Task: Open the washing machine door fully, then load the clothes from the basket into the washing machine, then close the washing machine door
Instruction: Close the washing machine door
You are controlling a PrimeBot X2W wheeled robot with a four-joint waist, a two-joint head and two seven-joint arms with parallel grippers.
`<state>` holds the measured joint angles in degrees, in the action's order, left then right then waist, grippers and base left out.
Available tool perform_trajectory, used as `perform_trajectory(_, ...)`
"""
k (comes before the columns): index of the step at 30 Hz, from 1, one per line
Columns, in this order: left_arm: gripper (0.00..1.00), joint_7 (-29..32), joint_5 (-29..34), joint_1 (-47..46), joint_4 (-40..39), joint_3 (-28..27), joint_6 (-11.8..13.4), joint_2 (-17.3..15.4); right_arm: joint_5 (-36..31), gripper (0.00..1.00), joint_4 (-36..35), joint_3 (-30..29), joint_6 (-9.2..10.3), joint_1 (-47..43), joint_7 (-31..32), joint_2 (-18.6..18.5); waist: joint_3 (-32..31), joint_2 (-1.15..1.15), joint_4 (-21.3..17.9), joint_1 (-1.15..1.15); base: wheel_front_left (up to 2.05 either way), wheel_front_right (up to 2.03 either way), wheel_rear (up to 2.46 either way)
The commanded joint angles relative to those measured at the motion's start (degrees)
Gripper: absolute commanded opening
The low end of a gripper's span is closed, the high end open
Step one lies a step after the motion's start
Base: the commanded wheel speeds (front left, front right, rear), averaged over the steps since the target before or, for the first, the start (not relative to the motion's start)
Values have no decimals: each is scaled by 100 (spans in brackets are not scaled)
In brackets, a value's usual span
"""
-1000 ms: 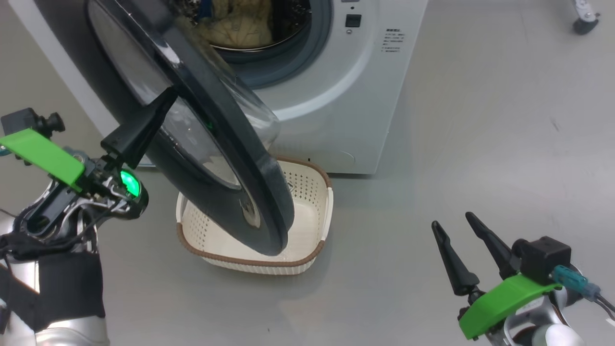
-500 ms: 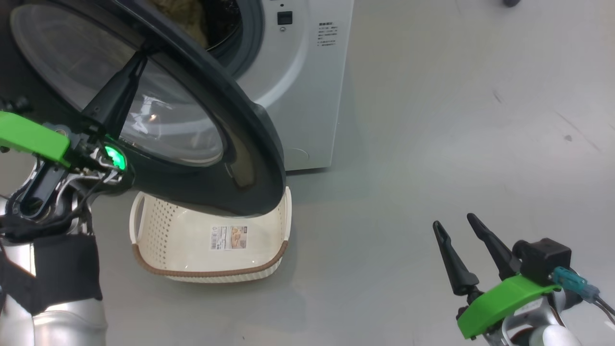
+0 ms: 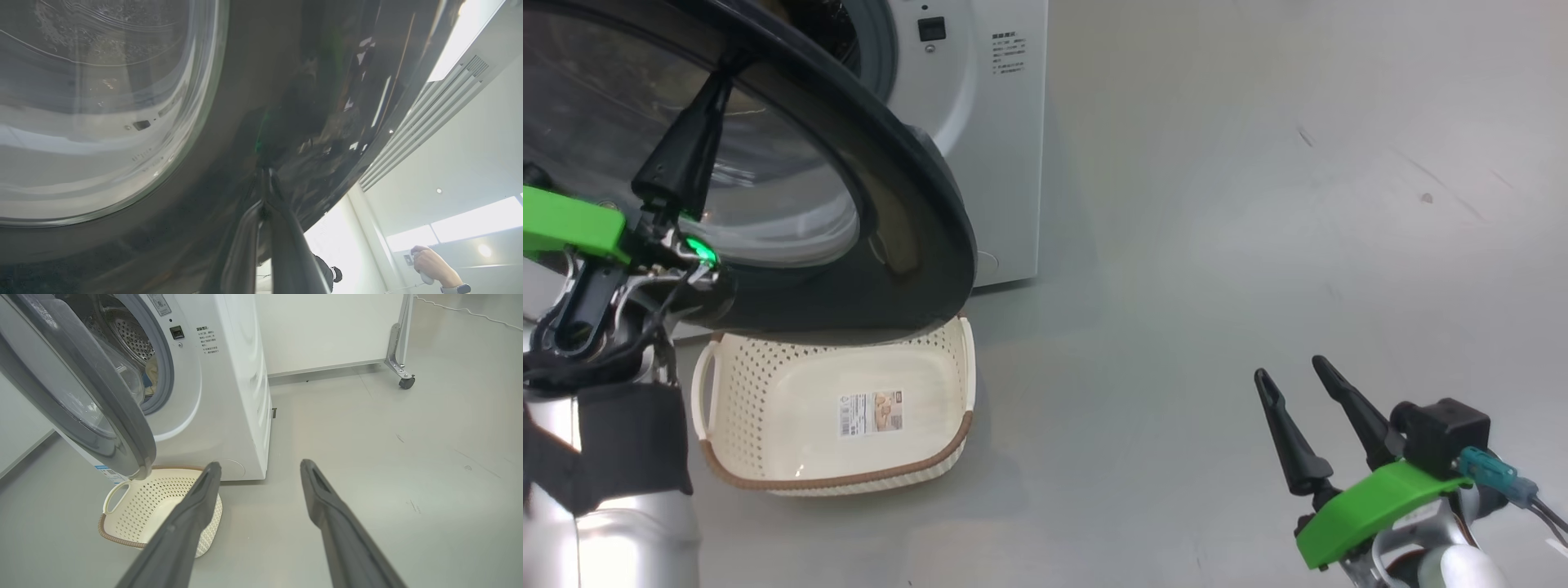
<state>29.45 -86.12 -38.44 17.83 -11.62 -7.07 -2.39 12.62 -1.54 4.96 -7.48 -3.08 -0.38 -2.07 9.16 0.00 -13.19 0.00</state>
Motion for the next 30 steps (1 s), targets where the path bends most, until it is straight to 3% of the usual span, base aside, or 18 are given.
perform_trajectory(1,0,-81,43,-323,-146,-159,-41,-225,54,100,-172,131,-1,248,-78,-81,21,0,-55,0,0,0,0)
perform_trajectory(13,0,-588,48,-348,49,-106,-41,-366,86,100,-104,153,-1,258,-119,-81,-7,0,-211,0,0,0,0)
perform_trajectory(20,0,-724,-64,-80,-235,33,-42,-350,94,100,-72,31,-1,245,-156,-81,18,0,-89,0,0,0,0)
perform_trajectory(27,0,-1634,639,510,-639,462,-42,-462,99,100,-35,-117,-1,303,-209,-81,-12,0,150,0,0,0,0)
perform_trajectory(28,27,-1812,774,586,-636,525,-42,-504,92,100,-24,-134,-1,303,-214,-81,-39,0,185,0,0,0,0)
perform_trajectory(30,58,-2089,1174,736,-632,819,-42,-659,83,100,-13,-177,-1,296,-220,-81,-74,0,262,0,0,0,0)
